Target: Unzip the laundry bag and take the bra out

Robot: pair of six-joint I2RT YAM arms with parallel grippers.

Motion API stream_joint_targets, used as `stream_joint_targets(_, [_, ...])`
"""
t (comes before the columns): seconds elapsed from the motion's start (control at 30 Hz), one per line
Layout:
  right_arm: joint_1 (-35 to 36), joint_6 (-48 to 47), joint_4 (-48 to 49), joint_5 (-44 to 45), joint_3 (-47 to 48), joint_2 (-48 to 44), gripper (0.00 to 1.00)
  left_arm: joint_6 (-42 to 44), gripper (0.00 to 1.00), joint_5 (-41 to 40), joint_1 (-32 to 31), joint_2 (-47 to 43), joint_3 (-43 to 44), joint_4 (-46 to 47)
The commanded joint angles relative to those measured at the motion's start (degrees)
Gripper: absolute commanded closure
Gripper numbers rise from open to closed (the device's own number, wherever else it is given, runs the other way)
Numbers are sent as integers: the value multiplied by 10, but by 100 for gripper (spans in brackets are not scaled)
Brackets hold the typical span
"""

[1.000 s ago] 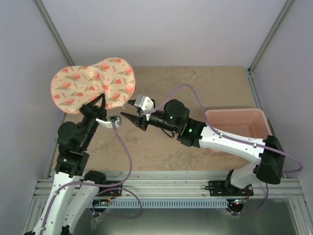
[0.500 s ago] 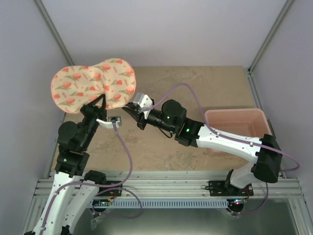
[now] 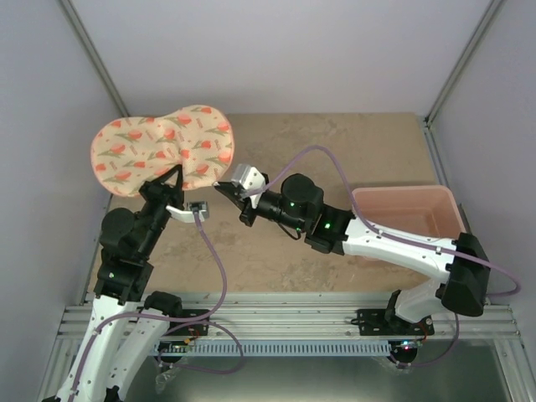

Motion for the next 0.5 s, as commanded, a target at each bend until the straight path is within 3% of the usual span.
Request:
stream_joint_targets(0.0, [-16, -18, -46, 40, -10, -35, 100, -8, 100, 2, 1, -10, -5, -9])
stream_joint_targets(0.27, [-102, 10, -106, -22, -35, -76, 100, -24, 100, 17, 1, -19, -27, -40])
stream_joint_targets(0.47, [-117, -19, -155, -101, -36, -72, 99, -120, 100, 54, 1, -19, -47, -120])
